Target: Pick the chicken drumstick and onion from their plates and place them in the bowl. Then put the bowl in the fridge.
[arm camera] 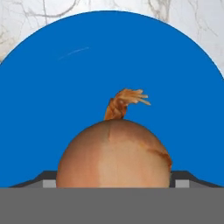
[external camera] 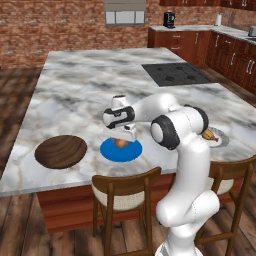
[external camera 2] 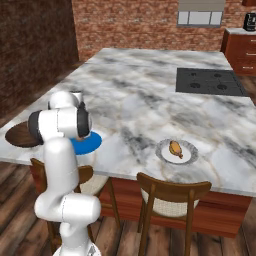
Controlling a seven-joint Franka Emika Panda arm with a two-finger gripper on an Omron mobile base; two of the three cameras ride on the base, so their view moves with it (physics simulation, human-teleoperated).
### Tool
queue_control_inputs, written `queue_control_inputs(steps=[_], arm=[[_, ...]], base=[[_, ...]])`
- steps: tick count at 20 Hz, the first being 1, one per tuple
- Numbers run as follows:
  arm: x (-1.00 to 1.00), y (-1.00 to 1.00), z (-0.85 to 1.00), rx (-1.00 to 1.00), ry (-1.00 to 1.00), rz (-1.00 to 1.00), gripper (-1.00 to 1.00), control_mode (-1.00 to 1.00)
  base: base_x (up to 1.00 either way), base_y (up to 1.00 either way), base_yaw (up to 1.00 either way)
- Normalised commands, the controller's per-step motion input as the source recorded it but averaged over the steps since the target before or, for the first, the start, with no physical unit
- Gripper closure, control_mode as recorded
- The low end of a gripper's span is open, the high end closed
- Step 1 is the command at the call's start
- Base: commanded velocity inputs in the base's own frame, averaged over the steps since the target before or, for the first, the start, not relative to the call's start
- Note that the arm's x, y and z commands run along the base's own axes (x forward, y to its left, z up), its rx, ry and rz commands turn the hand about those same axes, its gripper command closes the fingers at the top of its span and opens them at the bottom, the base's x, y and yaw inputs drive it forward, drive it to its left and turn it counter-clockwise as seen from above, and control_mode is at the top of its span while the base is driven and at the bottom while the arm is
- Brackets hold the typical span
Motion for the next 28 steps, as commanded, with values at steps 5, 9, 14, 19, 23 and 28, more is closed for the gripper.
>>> queue_control_inputs(steps=[5,9,14,19,23,28], arm=[[-0.48,0.04,0.43,0.02,-0.11,0.03,1.00,-1.00],[-0.54,0.06,0.46,0.04,-0.20,0.07,1.00,-1.00],[-0.68,0.04,0.37,0.07,-0.20,0.23,1.00,-1.00],[-0.69,0.04,0.25,0.17,-0.16,0.30,1.00,-1.00],[-0.50,0.18,0.35,0.22,-0.03,0.30,1.00,-1.00],[-0.27,0.39,0.37,0.11,0.00,0.34,1.00,-1.00]], base=[[0.00,0.00,0.00],[0.00,0.00,0.00],[0.00,0.00,0.00],[0.00,0.00,0.00],[0.00,0.00,0.00],[0.00,0.00,0.00]])
